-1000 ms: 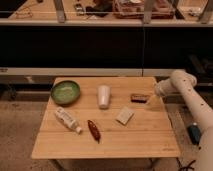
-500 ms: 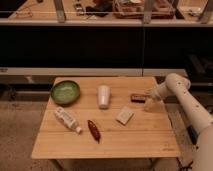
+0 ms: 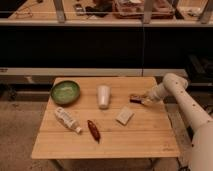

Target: Place the eraser on the white sponge

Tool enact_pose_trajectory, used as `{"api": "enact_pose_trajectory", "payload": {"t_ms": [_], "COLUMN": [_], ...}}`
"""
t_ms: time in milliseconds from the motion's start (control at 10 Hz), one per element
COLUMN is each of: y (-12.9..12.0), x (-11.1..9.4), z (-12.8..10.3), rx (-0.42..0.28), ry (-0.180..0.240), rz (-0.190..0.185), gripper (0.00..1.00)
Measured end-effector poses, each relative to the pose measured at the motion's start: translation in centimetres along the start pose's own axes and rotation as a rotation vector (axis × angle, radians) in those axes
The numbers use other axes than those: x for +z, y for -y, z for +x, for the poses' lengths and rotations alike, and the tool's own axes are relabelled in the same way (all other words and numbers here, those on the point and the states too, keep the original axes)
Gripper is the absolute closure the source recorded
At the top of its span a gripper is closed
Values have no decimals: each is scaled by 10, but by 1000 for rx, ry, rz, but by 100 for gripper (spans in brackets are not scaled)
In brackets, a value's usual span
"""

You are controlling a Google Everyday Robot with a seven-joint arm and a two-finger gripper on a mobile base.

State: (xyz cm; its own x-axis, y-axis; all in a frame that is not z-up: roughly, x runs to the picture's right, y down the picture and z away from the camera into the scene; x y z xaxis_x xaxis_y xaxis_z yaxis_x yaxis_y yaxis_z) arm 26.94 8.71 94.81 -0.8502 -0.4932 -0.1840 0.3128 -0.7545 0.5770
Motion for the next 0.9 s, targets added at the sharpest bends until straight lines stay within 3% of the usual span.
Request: {"api": "enact_pose_trajectory", "payload": {"t_ms": [300, 600, 900], "y": [0, 1, 33], "x": [-4, -41, -64], "z": [5, 27, 50], "rx": [18, 34, -22], "ry": [0, -49, -76], "rz": [9, 2, 28], "gripper": [100, 100, 100]}}
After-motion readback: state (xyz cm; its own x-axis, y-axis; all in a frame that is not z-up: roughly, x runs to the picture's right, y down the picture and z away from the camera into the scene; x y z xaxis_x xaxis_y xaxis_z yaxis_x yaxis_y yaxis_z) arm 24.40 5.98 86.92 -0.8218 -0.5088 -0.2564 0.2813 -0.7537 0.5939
